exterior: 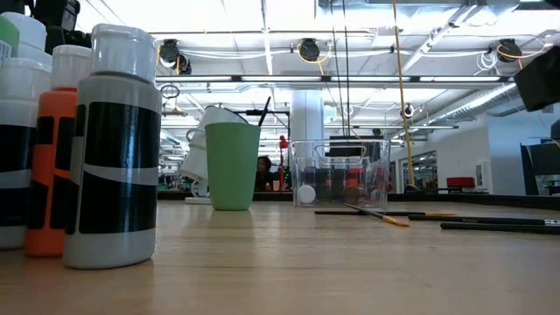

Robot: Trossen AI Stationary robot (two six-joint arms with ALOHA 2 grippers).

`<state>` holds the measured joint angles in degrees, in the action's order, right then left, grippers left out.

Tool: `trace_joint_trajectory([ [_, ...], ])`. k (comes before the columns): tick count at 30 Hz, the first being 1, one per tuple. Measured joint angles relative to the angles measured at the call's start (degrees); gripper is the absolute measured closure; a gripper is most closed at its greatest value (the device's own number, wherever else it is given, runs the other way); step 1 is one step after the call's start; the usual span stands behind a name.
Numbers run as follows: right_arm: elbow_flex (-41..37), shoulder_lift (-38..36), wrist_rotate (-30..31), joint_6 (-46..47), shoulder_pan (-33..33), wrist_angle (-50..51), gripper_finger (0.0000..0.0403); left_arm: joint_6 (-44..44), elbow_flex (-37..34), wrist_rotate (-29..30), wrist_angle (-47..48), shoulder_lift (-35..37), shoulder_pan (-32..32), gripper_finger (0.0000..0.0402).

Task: Pick & Place Paint Supplies
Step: Put the silver paintbrush into the green cup

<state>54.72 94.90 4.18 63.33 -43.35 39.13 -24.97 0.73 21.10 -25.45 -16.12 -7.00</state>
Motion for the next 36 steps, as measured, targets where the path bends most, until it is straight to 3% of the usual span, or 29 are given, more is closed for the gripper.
trace_joint_trajectory([
  [12, 0.24, 2.01, -1.25, 0.25, 0.04, -0.23, 0.0281, -0.02, 0.00, 0.00, 0.04, 0.01, 0.01, 0.0396],
  [18, 0.15, 2.12, -2.11, 0.10, 0.07, -0.20, 0.0328, 0.07, 0.00, 0.00, 0.07, 0.00, -0.01, 0.0379],
  [24, 0.11, 2.12, -2.37, 1.59, 0.17, -0.33, 0.0394, 0.61, 0.00, 0.00, 0.07, 0.00, -0.01, 0.0389],
  [29, 0.07, 2.12, -3.73, -0.03, 0.24, -0.54, 0.0393, 0.60, 0.00, 0.00, 0.11, 0.00, 0.01, 0.0399],
  [36, 0.68, 0.07, -5.40, -2.59, 0.25, -0.87, 0.0400, -0.07, 0.00, 0.00, 0.18, 0.00, -0.01, 0.0378],
])
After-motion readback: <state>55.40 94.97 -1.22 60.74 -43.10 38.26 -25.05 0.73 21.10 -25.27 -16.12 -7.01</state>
